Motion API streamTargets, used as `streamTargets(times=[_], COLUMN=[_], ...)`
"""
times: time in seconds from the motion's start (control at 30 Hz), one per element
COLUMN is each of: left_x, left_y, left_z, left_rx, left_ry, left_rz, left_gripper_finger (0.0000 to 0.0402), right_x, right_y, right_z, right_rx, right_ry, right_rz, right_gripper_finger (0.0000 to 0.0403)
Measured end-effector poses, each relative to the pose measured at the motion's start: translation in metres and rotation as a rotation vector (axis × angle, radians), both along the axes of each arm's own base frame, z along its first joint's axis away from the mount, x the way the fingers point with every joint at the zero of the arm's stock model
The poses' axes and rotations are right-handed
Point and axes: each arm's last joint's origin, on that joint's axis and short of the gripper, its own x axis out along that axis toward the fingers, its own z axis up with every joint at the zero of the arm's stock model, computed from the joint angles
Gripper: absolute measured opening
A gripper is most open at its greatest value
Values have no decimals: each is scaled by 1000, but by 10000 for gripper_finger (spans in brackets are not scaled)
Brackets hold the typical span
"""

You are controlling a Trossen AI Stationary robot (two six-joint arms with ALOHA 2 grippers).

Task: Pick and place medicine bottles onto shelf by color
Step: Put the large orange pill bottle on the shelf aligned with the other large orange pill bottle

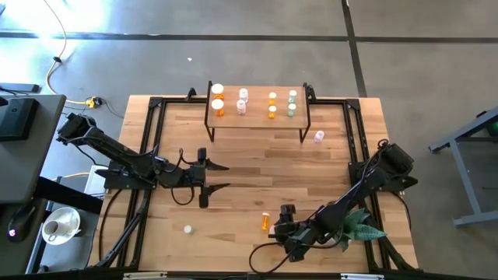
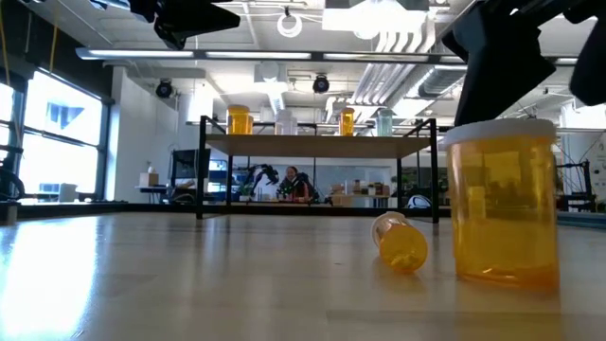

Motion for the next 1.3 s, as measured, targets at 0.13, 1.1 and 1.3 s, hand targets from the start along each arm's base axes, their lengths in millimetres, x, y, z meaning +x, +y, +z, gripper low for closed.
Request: streamTargets(times=[0.13,1.1,1.3], left_x=[0,0,0], left_y=[0,0,0], left_z=[0,0,0], left_rx=[0,0,0], left_ry=[0,0,0], left_rz=[0,0,0], left_gripper_finger=[232,232,232], right_x=[0,5,5], right_y=[0,1,1], right_z=[0,-18,-18], right_rx=[-12,-77,-78], right_ry=[-7,-10,-11], right_rz=[0,-45,-46], right_gripper_finger=[293,222,196])
